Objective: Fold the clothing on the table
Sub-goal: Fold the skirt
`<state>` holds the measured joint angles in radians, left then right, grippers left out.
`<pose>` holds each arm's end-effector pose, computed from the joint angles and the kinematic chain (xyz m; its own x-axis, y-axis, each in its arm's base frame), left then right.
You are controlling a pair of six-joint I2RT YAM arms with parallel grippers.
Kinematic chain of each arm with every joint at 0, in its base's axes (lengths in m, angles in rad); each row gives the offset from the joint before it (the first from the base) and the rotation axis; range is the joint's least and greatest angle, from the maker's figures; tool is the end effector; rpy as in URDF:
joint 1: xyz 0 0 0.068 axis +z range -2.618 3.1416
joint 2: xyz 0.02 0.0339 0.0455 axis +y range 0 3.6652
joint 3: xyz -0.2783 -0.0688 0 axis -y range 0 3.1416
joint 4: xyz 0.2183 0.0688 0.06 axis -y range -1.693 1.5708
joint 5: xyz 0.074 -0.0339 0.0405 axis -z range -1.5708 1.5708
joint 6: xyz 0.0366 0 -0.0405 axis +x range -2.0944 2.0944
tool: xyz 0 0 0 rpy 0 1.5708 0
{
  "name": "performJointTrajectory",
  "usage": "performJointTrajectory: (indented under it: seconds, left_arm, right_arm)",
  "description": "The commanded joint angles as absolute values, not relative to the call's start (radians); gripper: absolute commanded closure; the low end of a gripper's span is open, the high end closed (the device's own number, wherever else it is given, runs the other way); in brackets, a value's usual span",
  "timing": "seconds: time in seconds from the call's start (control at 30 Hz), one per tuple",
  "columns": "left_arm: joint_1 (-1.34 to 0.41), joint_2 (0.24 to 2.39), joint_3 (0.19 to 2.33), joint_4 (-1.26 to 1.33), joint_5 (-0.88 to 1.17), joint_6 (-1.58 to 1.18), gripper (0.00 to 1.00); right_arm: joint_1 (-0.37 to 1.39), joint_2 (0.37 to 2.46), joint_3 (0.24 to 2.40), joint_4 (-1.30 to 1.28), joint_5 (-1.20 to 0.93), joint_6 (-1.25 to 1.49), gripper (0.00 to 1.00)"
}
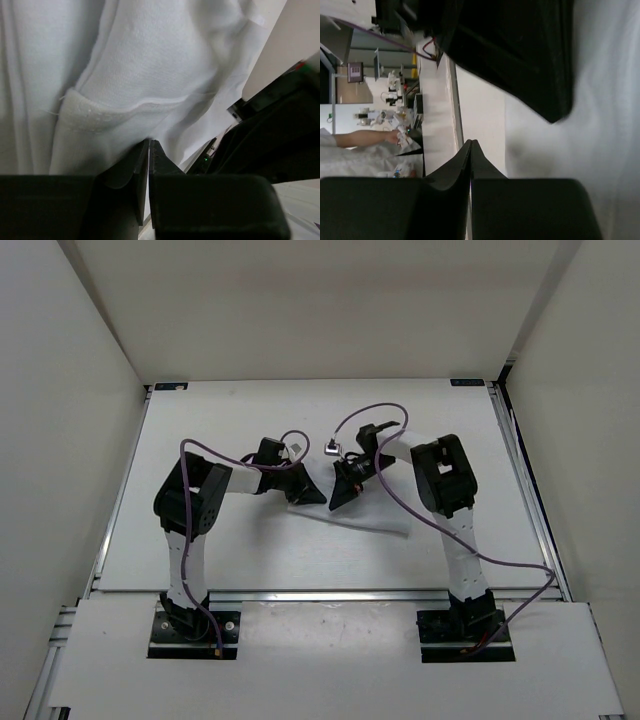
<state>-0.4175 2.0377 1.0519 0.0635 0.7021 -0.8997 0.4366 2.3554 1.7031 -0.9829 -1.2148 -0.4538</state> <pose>0.3354 -0.1746 0.1319 -0.9747 -0.2217 0.0275 -0.1563 0.5887 -0.7931 0.3670 0.2091 0.1390 -0.7721 -0.5289 -0.3522 -0.4798 0.1218 0.8689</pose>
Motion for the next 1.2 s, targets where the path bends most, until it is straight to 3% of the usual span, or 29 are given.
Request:
performJointTrajectory:
  seconds: [0.0,0.2,0.4,0.63,0.8,0.93,1.17]
  left_arm:
    - [-0.406,2.022,1.039,0.095,0.681,-0.888,0.84]
    - [-0.406,1.997,1.029,0.098,0.698,-0.887,0.84]
    - [-0.416,1.977,0.971,0.112,0.712,-0.896,0.84]
    - [-0.411,1.957,0.948,0.112,0.715,-0.905,0.84]
    - [-0.396,1.944,0.933,0.136,0.701,-0.92,0.84]
    - [-0.393,1.931,0.905,0.153,0.698,-0.925,0.84]
    - [-0.403,1.927,0.871,0.204,0.69,-0.951,0.84]
  right_arm:
    - [0.396,2.353,1.669,-1.118,-1.22,-0.569,0.99]
    - [0.388,2.486,1.73,-1.129,-1.172,-0.476,1.0]
    - [0.406,2.522,1.781,-1.054,-0.987,-0.339,1.0]
    - [0.35,2.343,1.721,-1.12,-1.203,-0.492,1.0]
    - [0.385,2.218,1.559,-1.159,-0.994,-0.596,1.0]
    - [0.39,2.227,1.485,-1.192,-0.989,-0.643,1.0]
    - [0.42,2.296,1.545,-1.072,-0.899,-0.514,1.0]
